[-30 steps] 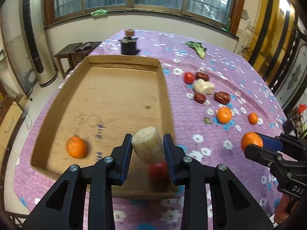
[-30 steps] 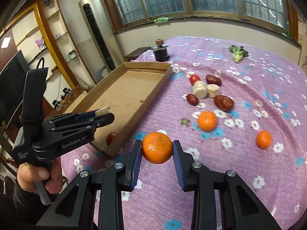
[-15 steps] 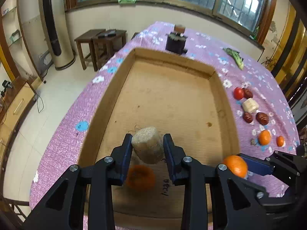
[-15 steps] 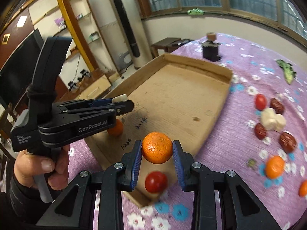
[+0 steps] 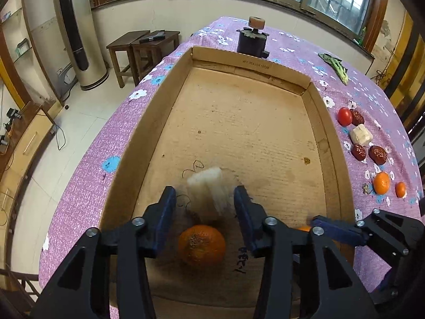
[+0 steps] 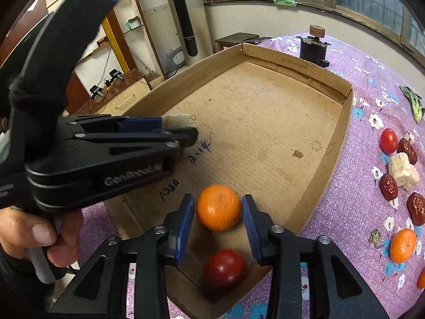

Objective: Organize fruits
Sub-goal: 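Open the left gripper over the tray while the right releases the tangerine, then move both grippers back toward the remaining fruits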

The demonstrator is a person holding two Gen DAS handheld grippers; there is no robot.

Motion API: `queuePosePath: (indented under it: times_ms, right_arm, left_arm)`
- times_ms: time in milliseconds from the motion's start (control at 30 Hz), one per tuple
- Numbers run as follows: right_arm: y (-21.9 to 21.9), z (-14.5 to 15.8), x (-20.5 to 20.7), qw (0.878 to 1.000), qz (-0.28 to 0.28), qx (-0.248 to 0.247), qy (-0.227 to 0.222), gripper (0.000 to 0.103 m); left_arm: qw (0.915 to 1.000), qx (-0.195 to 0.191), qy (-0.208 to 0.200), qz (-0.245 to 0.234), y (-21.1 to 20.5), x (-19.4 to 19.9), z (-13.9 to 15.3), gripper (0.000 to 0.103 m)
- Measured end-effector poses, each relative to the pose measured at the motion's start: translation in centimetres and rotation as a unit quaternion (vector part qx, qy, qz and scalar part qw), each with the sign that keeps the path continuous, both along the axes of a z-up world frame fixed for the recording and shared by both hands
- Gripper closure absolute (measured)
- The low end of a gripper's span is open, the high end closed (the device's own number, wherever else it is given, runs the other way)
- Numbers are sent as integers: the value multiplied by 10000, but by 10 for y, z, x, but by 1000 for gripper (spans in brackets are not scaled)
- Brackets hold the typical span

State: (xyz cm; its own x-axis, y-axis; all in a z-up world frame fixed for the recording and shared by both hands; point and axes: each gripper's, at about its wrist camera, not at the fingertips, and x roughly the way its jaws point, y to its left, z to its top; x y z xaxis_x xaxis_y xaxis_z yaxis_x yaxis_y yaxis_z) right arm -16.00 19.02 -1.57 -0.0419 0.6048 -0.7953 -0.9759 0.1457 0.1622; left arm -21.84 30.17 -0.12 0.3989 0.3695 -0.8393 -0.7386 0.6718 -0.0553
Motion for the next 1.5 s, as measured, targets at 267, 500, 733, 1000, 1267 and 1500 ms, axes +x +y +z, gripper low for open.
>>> queuePosePath:
  times_ms: [267,500,733,1000,1267,1500]
  right_arm:
    - [-29,20,4,9995,-135,276,54,56]
    - [-68,42,13,9981,-351,507,25,54]
    - [-103,44,38,9958,-750,533,9,54]
    - [-152,39,74,9893,-1383,472,-16,54]
    - [-196,37,102,9799,-1932,493,-21,53]
    - [-227,36,120,9729,-2250,538,7,53]
  left_arm:
    - [9995,294,-109,39,-16,-7,18,45]
    - [9987,436,-255,-117,-41,-5,32,45]
    - [9975,462,-295,-438,-72,9,39,45]
    - [9945,544,-314,-835,-111,29,46,45]
    - [9905,669,-265,-1169,-142,45,50,41]
    - [9886,707,-219,-1310,-159,55,51,41]
